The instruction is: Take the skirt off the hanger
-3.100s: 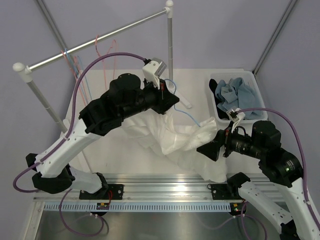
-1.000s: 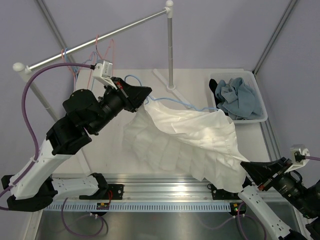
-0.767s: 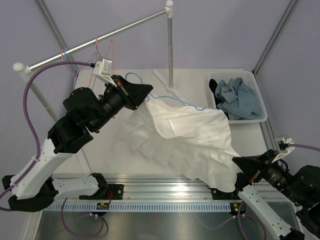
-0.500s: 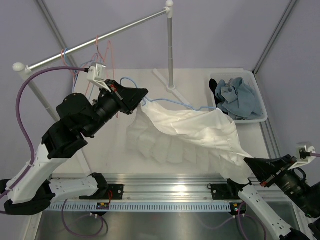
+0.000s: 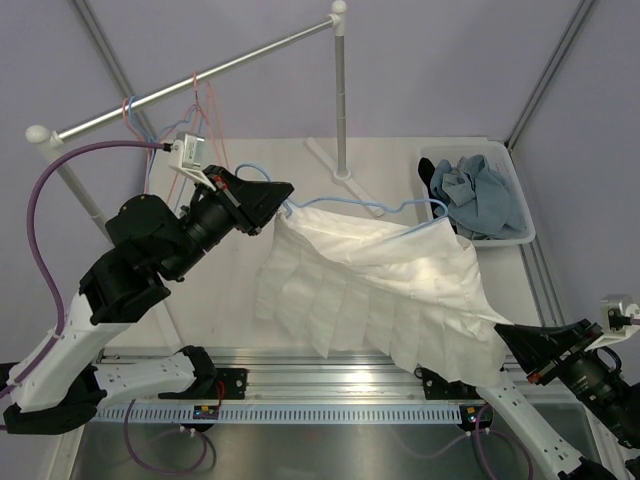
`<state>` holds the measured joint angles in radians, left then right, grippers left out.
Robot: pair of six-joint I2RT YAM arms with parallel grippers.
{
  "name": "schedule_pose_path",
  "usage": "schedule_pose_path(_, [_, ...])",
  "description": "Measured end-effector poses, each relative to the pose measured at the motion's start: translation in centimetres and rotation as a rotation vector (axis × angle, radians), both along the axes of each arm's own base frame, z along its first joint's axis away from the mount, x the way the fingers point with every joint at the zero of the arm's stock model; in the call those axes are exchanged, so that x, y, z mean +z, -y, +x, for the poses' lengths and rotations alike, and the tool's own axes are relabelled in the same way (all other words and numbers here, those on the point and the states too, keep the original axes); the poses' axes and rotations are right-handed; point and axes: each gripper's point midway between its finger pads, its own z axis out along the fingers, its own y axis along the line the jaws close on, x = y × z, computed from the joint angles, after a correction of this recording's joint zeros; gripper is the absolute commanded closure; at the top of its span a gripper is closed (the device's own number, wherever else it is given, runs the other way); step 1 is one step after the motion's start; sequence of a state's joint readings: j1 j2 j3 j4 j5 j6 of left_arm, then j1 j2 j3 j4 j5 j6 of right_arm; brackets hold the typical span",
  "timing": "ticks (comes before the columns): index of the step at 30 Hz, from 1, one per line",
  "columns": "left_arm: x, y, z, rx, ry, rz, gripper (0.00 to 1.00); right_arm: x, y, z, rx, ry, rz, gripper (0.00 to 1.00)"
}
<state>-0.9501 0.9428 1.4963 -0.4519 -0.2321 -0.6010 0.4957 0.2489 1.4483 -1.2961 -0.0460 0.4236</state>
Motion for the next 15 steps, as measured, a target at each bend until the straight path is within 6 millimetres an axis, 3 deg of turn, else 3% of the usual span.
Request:
schedule_pose_path(6, [0.4,0.9,0.2,-0.027,0.008,-0.016,1.0,-0.2,-2.6,2.1,0.073,-0.039,-0.012,1.0])
schedule_pose_path(15, [1.2,6.1,0.1,-0.211,-0.022,-0.103,1.0,-2.8,-10.6,10.0,0.26,-0.223,-0.035,1.0])
